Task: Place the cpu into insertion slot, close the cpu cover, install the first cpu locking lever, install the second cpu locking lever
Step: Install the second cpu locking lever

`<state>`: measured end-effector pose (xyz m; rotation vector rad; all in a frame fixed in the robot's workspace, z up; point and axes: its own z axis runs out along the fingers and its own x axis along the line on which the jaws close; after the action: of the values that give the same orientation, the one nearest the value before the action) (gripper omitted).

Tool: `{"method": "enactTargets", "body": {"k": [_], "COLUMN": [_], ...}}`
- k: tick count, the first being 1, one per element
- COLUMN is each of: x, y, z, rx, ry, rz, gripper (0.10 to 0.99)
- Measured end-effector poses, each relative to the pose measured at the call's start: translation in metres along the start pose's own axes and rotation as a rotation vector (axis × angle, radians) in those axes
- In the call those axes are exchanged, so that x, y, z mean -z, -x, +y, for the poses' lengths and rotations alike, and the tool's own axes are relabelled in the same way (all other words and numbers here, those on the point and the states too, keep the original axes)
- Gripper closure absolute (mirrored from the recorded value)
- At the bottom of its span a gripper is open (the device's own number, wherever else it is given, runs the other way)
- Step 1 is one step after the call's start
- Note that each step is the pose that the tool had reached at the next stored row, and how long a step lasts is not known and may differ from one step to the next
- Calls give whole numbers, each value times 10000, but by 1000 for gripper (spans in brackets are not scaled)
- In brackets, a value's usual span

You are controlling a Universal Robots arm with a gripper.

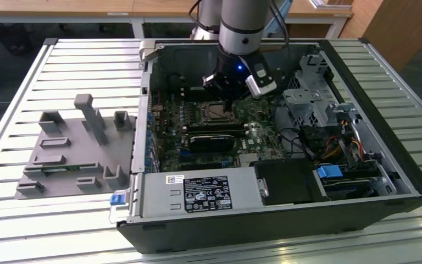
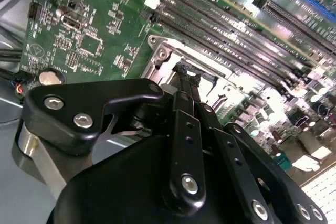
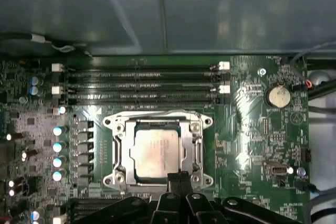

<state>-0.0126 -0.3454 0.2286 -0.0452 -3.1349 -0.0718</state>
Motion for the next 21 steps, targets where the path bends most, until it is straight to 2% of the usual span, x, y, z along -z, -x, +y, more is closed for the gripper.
{"method": "enactTargets", "body": {"k": [4,12,21], "x": [10,12,17], "y": [1,3,-1], "z": [-39,-94,-202], "rx": [-2,-2,-4], "ry": [33,38,103], "rz": [35,37,54], "gripper": [969,969,969]}}
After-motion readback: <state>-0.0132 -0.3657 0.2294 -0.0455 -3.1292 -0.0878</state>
